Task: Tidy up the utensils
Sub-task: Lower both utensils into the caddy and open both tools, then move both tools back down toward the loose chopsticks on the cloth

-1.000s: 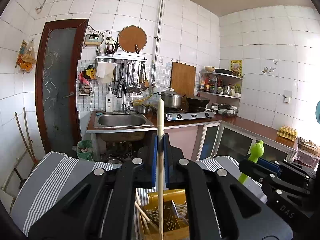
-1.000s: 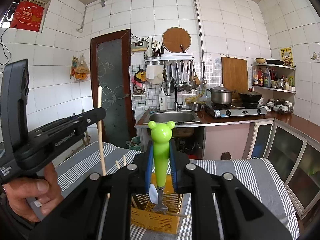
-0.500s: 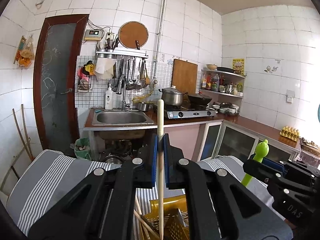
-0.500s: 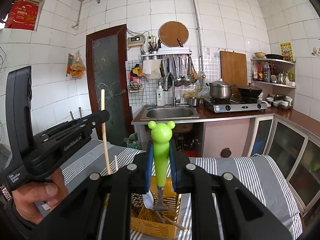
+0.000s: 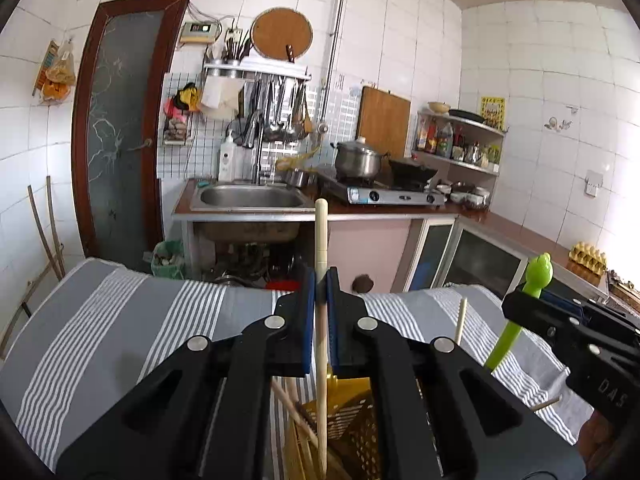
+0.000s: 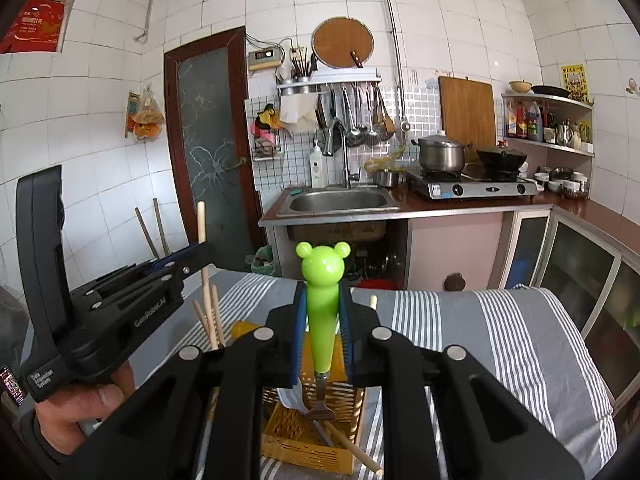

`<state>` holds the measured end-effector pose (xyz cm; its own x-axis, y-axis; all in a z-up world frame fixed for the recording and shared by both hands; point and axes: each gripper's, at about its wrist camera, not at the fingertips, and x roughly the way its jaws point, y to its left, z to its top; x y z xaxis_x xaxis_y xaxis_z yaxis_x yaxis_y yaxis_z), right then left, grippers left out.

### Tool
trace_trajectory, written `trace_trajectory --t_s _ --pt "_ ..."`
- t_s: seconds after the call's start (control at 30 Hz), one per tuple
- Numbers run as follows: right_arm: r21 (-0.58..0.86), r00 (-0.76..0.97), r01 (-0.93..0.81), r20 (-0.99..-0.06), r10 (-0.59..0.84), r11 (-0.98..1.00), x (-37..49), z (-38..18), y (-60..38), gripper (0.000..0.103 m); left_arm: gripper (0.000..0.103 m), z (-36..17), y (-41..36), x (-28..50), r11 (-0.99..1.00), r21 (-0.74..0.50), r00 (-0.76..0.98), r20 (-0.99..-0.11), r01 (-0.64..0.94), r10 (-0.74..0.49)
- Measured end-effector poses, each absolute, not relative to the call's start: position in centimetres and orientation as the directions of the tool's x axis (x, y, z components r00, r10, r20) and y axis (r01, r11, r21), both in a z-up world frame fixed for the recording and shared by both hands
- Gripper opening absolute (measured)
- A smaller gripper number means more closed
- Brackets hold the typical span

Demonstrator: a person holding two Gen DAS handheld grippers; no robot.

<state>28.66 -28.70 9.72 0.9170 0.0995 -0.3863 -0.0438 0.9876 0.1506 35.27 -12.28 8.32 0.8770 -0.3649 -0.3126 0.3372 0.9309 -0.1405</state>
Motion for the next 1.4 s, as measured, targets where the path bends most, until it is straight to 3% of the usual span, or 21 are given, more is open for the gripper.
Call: trace_trajectory --t_s 0.13,0.2,0.27,0.43,0.53,0.63,0.77,0.9,1.0,1.4 --pt "0.192 0.892 -0.047 -0.433 0.127 0.98 29.7 8.5 -29.4 0.02 0.005 7.2 -11.9 36.1 0.929 -0.163 0.86 -0.35 0.333 -0.371" --pt "0.204 0.902 -0.026 -0.418 0.111 0.979 29.2 8.7 -29.9 0.029 0.018 6.7 -11.7 36.3 0.931 -0.163 0.854 -0.371 0.326 -0.364" --pt "0.223 0.919 -0.007 -0.383 0.094 0.975 28.3 9.3 -30.6 0.029 0.037 6.5 -11.3 36.3 0.931 -0.17 0.849 -0.384 0.322 -0.364" --pt "0.205 0.942 0.013 -0.331 0.057 0.979 25.6 10.8 -32.1 0.031 0.042 6.8 -8.6 34.5 0.941 -0.17 0.864 -0.376 0.291 -0.335" --pt "0.177 0.933 0.038 -0.359 0.029 0.983 23.7 9.9 -33.3 0.034 0.045 6.4 -6.3 31.9 0.952 -0.143 0.881 -0.364 0.269 -0.303" --pt "0.172 0.918 0.08 -0.397 -0.005 0.982 21.1 8.0 -34.7 0.034 0.056 4.3 -3.9 28.7 0.972 -0.096 0.885 -0.402 0.214 -0.234" --pt "0.16 0.876 0.129 -0.481 -0.037 0.979 16.9 3.6 -35.8 0.034 0.055 0.6 -1.5 23.9 0.981 -0.078 0.858 -0.476 0.176 -0.191" --pt "0.16 0.768 0.165 -0.64 -0.025 0.973 13.0 -2.7 -35.4 0.034 0.055 -2.6 0.8 19.8 0.975 -0.182 0.802 -0.559 0.13 -0.211" --pt "0.187 0.725 0.184 -0.689 -0.005 0.965 10.3 -5.2 -34.9 0.034 0.055 -4.9 1.4 17.6 0.965 -0.226 0.748 -0.616 0.132 -0.246" --pt "0.139 0.741 0.122 -0.671 0.003 0.983 6.9 -4.8 -30.6 0.035 0.056 -5.9 -2.4 12.4 0.957 -0.172 0.719 -0.632 0.234 -0.289"
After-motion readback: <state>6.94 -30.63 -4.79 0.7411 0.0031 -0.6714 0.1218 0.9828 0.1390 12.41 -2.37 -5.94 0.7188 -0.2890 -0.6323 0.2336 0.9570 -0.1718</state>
